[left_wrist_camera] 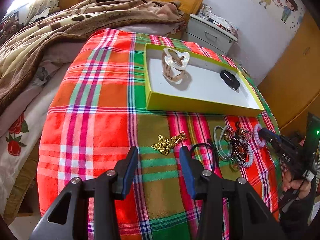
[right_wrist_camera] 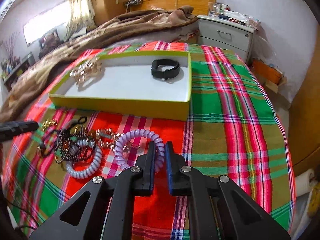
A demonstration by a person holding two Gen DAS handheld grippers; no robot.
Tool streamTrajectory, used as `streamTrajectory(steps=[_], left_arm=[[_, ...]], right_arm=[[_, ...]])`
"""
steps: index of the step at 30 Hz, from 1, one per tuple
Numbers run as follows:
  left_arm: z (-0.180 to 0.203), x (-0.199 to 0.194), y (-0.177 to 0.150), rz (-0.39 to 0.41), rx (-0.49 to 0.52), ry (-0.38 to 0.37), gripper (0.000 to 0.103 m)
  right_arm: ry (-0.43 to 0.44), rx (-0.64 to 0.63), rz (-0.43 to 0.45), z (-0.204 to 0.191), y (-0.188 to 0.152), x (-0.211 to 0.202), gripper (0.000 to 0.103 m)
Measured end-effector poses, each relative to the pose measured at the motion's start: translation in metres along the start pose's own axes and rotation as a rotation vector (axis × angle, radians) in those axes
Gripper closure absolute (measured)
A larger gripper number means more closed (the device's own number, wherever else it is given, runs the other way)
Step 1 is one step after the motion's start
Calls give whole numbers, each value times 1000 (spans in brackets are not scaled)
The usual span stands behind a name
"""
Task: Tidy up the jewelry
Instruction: 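Grasp the purple coil hair tie with the right tool while the left tool approaches the gold chain, then close the left tool on the gold chain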
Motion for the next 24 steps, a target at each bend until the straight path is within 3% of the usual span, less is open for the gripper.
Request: streamTrajectory(steps=[9,16,24], left_arm=[[21,11,5,2,109,36,55],[35,18,4,37,222,170,55],[34,19,7,41,215,171,55]], right_arm=[[13,55,76,8,11,-17,93],[26,49,83,5,13,-18,93],[30,53,84,3,12,-15,93]])
Point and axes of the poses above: each gripper's, at about its wrist camera, not at the fingertips, and x roughly the way its jaws point, z to its right, y to its top, the point moved 2 cm from there along x, roughly the way its jaws point, and after that the axes turned 12 degrees about y, right-handed, at the moved point
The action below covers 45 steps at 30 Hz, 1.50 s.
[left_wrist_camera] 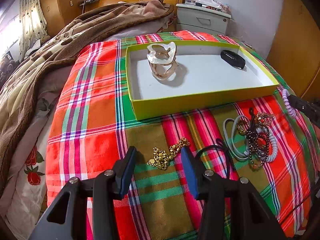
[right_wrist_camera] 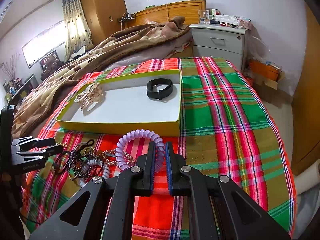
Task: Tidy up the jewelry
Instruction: 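Close the left tool on the gold chain, then carry the gold chain with the left tool while the right tool carries the purple coil into the box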
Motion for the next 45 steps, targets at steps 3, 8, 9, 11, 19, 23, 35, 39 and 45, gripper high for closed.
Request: streamTrajectory(steps=[3,8,9,11,19,23,35,39,45], left_arm=[[1,-1,0,5,-3,1,60],[-1,-3,-2,10,-10,-26,86],[-3,-2,-2,9,-21,-34,91],[-7,-2,-2,3,-40,-51,93],[-15,-4,-2,11,-94,-89,97],[-20,-11,1,34,-111,-106,97],[-30,-31,12,85,-141,-162,97],[-33,-40,22,112,-150,-179,97],[-34,-53,38,155,-152,-191,97]], right_arm=[[1,-1,1,0,0,0,93],[0,1,3,0,1,1,93],[-1,2,3,0,1,1,93],[-1,2,2,0,1,1,93],[-3,-2,5,-3,3,-1,93],[-4,-7,10,-5,5,-3,93],[-1,-20,35,-12,12,-14,93],[6,-24,42,-15,19,-16,93],[12,-38,61,-20,33,-19,93]])
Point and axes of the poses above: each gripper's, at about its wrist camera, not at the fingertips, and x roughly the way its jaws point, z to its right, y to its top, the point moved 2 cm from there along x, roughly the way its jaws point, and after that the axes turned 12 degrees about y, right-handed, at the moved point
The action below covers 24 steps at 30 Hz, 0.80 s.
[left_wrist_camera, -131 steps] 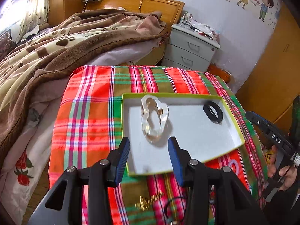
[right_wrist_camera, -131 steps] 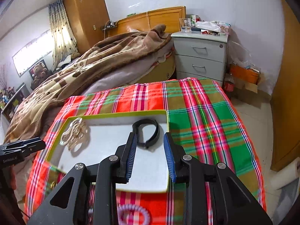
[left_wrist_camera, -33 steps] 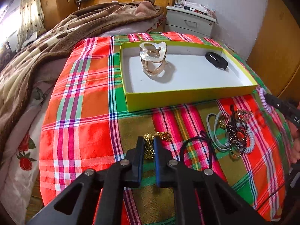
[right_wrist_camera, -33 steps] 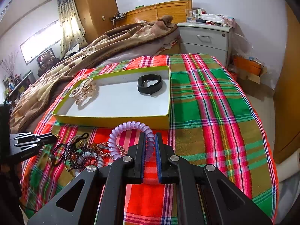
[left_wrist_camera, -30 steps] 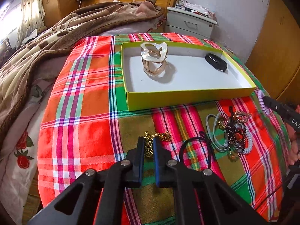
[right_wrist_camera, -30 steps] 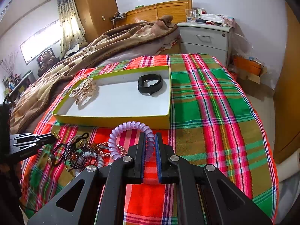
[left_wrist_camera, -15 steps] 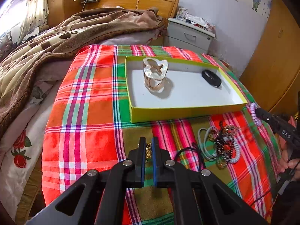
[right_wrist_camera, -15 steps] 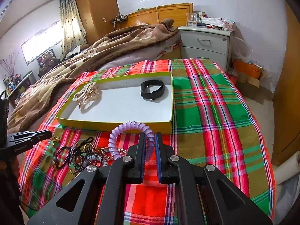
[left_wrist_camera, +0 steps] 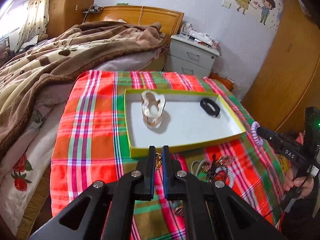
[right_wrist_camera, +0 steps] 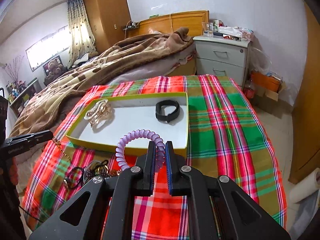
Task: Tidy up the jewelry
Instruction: 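Carry the gold chain with the left tool while the right tool carries the purple coil into the box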
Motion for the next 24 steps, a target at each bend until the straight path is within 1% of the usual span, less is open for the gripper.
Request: streamTrajectory(steps=[12,19,22,24], left_arm=[[2,-14,40,78,1,-13,97],[2,3,57,63,-3,-19,97],[6,9,58,66,12,-17,97],[6,17,57,49,10,-20,97]], right_arm=[[36,-31,21,-12,37,10,93],[51,-29,-17,-12,55,39,93],[56,-24,-32,-10,59,51,93],[59,-18,-45,-9,61,60,93]])
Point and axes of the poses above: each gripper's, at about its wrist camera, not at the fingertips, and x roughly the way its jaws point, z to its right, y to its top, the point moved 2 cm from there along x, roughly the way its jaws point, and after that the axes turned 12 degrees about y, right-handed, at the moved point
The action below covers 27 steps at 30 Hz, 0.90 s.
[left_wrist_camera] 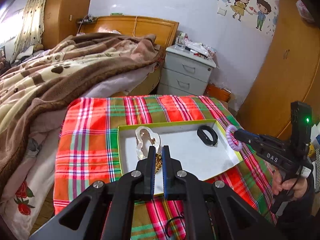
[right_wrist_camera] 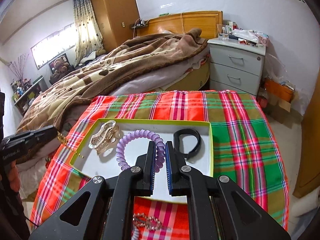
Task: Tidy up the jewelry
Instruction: 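Carry the gold chain with the left tool while the right tool carries the purple coil into the box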
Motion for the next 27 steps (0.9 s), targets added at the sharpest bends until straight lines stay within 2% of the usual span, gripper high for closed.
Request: streamTrajectory(steps=[3,13,27], left_arm=[[-1,13,-5,-24,2,27,97],[0,47,-21,-98,-8,34,97],[-2,72,-35,-170,9,60,97]], right_arm=[[0,-7,-30,1,6,15,93],[37,-5,-163,0,19,83,93],[-5,-53,-280,-10,21,137,93]])
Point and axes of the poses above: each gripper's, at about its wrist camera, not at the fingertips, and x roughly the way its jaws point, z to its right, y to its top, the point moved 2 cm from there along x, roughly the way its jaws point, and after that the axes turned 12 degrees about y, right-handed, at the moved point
